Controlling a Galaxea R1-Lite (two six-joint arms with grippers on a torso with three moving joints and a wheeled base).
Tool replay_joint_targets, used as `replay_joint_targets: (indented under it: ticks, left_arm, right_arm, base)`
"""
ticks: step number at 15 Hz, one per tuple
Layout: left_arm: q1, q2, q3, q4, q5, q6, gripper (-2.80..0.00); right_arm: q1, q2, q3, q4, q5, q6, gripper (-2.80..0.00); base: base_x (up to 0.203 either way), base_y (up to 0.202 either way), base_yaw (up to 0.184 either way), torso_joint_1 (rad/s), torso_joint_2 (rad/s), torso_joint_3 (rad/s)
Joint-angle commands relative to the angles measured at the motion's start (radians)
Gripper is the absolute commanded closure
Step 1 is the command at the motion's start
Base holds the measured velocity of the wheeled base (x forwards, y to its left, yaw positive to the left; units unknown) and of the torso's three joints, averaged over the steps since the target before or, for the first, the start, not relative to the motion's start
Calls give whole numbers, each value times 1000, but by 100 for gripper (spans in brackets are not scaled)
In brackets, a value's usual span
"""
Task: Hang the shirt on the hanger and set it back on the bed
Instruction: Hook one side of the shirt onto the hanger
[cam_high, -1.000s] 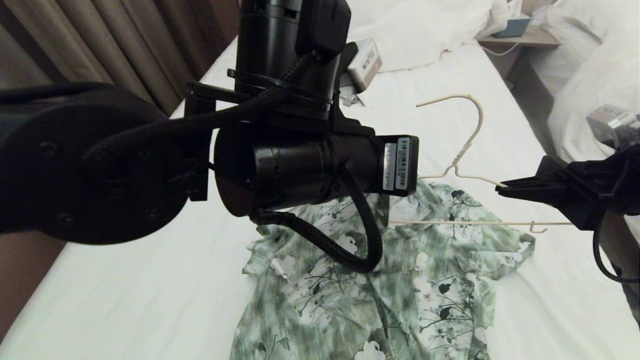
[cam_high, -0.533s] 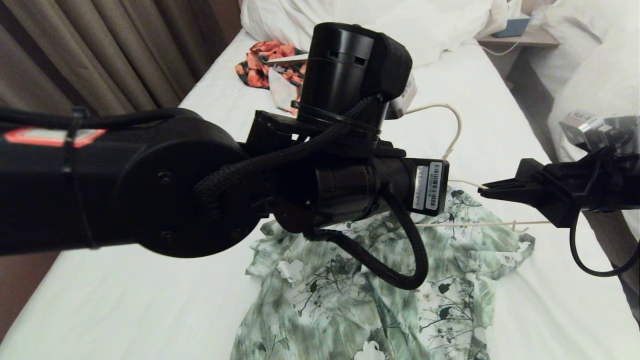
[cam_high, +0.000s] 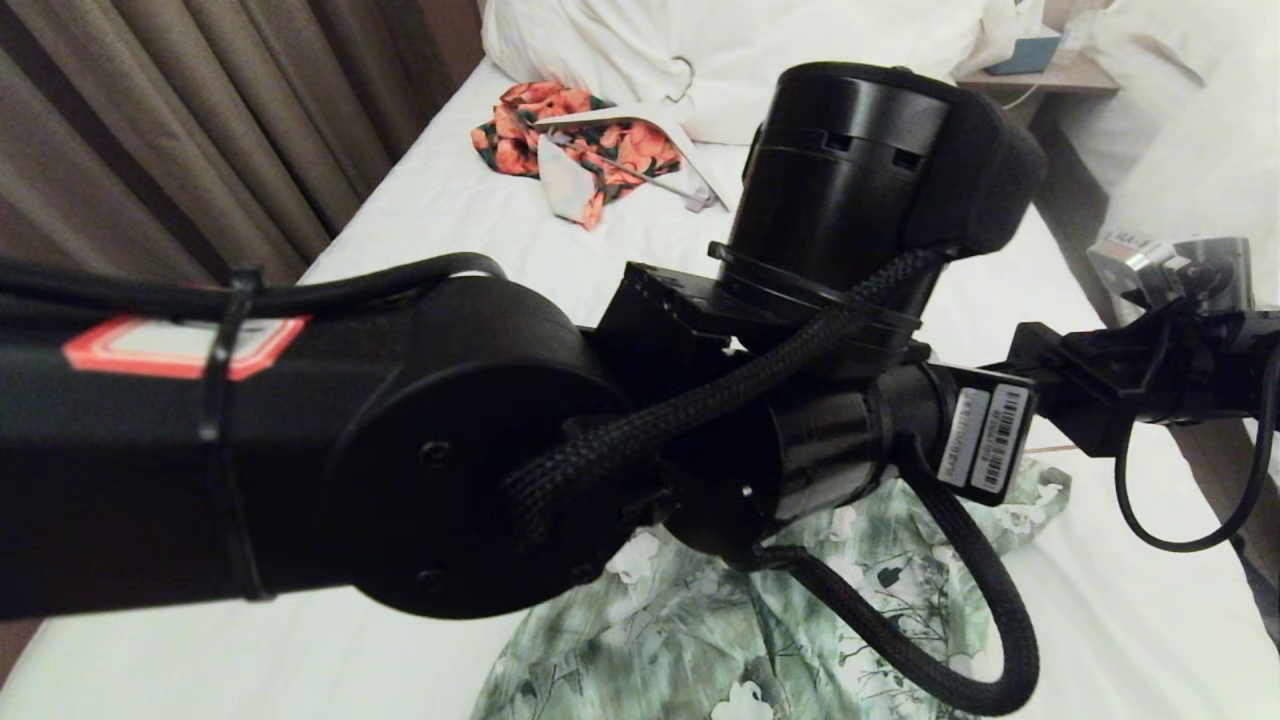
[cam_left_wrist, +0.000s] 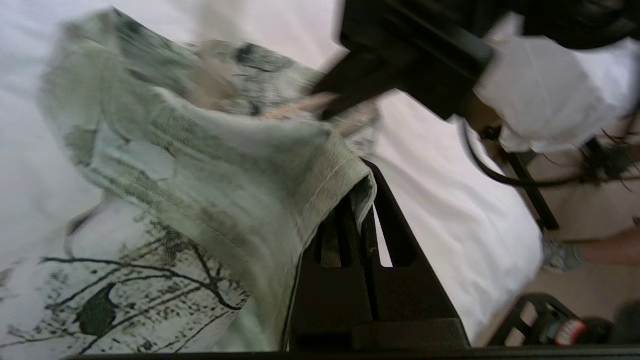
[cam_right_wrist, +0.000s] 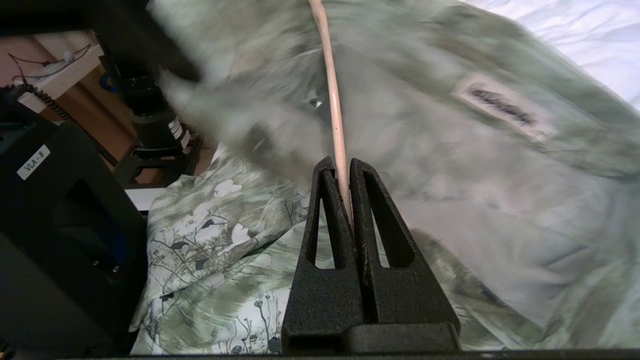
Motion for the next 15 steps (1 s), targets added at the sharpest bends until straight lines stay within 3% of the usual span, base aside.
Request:
replay_joint_targets:
  ticks: [1,12,13,15]
  left_arm:
    - [-11,31,-2,1,3,-1,0]
    - [-11,87,-31,-1,14,16,0]
    - [-11,87,-31,1,14,16,-280]
    - [-11,84,-24,1,16,16,-280]
  right_arm:
    - [0,3,-7,-1,8,-3,0]
    - [15,6,-5,-1,8,-3,0]
    - [13,9,-5,-1,8,-3,0]
    - [10,9,-9,-1,8,-3,0]
  base:
    - [0,0,0,0,0,0]
    - [0,0,0,0,0,0]
    - [0,0,0,0,0,0]
    - [0,0,0,0,0,0]
